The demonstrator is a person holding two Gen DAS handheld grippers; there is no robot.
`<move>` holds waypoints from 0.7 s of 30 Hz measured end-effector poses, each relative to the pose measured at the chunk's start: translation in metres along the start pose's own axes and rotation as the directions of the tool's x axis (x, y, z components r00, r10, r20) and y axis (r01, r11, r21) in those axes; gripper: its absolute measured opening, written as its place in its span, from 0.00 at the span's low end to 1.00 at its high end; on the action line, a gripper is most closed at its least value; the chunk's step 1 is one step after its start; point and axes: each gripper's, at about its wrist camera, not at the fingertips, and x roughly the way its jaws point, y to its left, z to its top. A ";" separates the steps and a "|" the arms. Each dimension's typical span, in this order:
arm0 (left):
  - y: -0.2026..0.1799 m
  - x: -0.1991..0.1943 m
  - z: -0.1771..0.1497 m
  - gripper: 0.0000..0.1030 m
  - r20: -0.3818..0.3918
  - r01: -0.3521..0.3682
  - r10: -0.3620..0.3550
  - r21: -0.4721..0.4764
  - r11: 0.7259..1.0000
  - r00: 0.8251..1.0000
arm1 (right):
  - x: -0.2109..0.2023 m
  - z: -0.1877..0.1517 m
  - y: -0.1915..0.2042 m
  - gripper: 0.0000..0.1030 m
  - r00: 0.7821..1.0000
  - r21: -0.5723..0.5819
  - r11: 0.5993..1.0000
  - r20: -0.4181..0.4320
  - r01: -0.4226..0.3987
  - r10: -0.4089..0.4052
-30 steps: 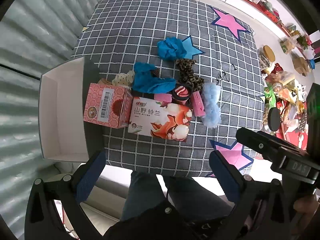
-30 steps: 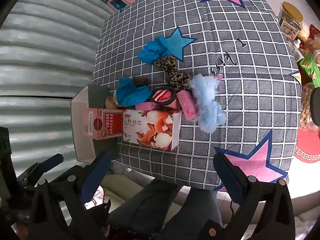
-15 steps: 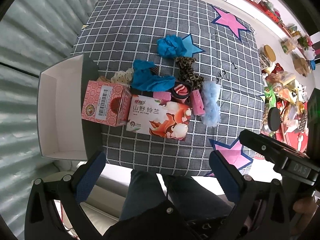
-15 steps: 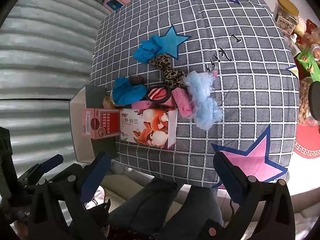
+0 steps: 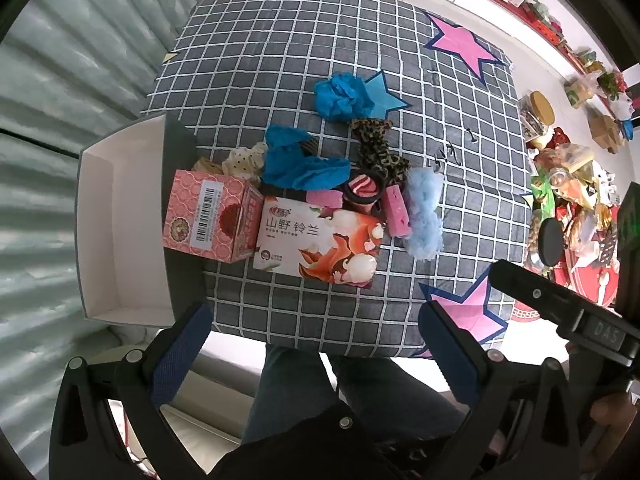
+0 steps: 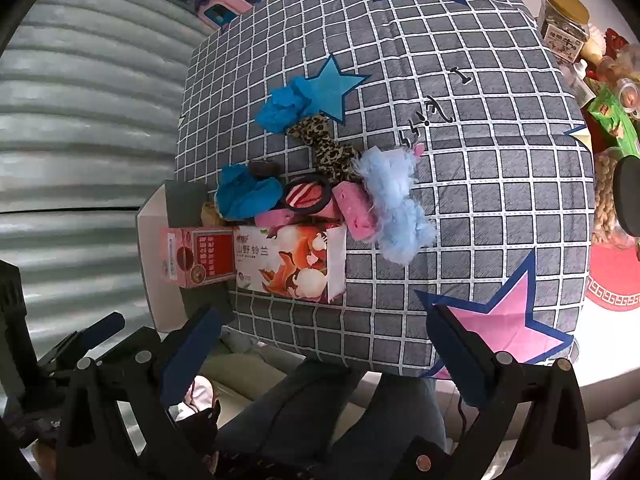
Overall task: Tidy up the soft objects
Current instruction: 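Move both tools toward the pile of soft items on the bedspread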
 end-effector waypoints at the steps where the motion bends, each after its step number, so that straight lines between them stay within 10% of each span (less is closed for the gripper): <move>1: 0.000 0.000 0.001 1.00 0.015 0.001 -0.001 0.001 1.000 1.000 | 0.000 0.001 0.000 1.00 1.000 0.000 1.000 0.002 -0.004 0.004; 5: 0.002 0.002 0.006 1.00 0.104 0.017 -0.020 0.027 1.000 0.994 | 0.001 0.002 -0.002 1.00 1.000 0.006 1.000 0.006 0.003 -0.003; 21: 0.004 0.014 0.052 1.00 0.039 -0.089 0.085 0.136 0.987 0.996 | 0.020 0.019 -0.004 1.00 1.000 0.127 0.992 -0.007 -0.001 0.002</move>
